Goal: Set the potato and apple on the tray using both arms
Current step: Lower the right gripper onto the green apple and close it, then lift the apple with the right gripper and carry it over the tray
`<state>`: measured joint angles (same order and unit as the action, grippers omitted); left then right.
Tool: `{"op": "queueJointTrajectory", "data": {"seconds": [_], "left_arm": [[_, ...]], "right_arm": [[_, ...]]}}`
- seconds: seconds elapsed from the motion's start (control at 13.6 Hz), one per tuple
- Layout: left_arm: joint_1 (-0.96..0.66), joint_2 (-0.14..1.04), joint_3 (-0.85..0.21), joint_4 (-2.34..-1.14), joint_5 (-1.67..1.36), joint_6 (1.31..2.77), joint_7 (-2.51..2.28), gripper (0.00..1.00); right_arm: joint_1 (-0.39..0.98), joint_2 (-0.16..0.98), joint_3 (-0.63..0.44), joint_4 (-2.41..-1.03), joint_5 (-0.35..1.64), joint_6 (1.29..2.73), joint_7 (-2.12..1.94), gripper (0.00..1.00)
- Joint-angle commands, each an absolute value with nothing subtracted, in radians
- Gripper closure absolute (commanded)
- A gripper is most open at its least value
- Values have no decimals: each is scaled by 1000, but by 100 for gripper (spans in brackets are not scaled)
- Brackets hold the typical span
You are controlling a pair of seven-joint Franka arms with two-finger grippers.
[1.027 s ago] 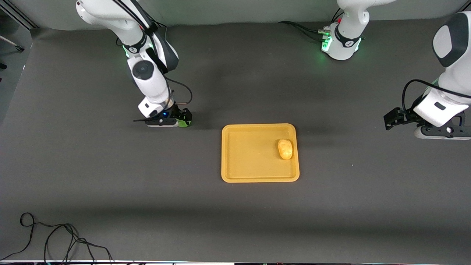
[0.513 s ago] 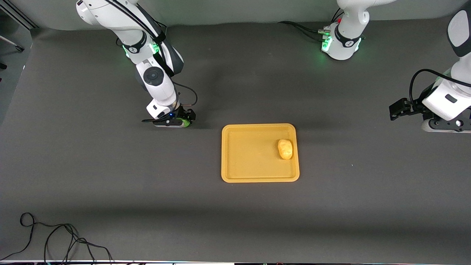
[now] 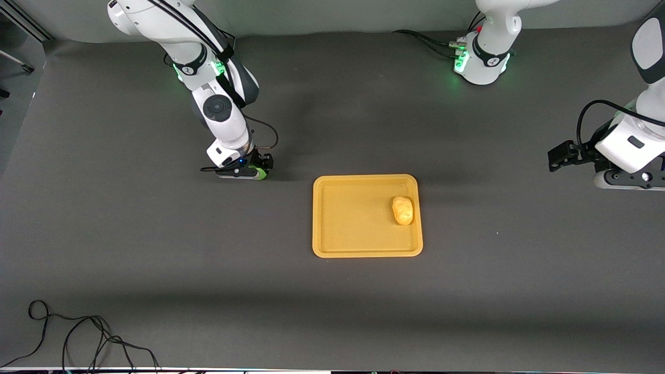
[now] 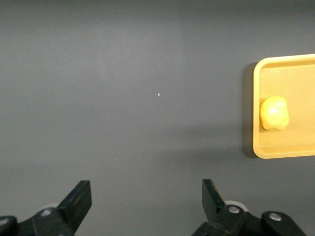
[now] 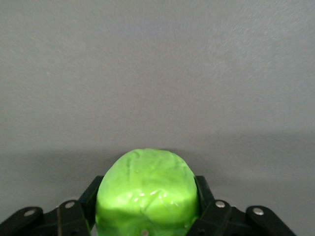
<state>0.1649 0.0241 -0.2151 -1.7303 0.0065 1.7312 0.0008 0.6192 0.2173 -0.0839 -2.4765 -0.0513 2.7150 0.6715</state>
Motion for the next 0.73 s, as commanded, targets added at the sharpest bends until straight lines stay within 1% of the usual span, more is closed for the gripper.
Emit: {"op": "queueJointTrajectory", "data": {"seconds": [0.0, 0.15, 0.22, 0.29, 0.37, 0.51, 0.66], "left_arm": [[167, 34, -215, -1712, 1, 1715, 15, 0], [169, 31, -206, -1712, 2, 1709, 46, 0], [169, 28, -198, -1715, 3, 1703, 63, 0], [169, 26, -198, -1718, 6, 1703, 63, 0], [169, 26, -198, -1718, 20, 1707, 64, 0], [169, 26, -198, -1720, 44, 1713, 66, 0], [169, 26, -198, -1720, 44, 1715, 66, 0]], "right_arm": [[623, 56, -97, -2404, -43, 2501, 690, 38], [623, -1, -98, -2271, -26, 2299, 689, 38], [624, -8, -104, -2172, -25, 2190, 689, 38], [624, 1, -104, -2054, -25, 2069, 689, 38], [624, 26, -106, -1928, -20, 1978, 690, 38], [629, 127, -104, -1692, -11, 1861, 696, 38], [634, 283, -94, -1443, 18, 1787, 725, 38]]}}
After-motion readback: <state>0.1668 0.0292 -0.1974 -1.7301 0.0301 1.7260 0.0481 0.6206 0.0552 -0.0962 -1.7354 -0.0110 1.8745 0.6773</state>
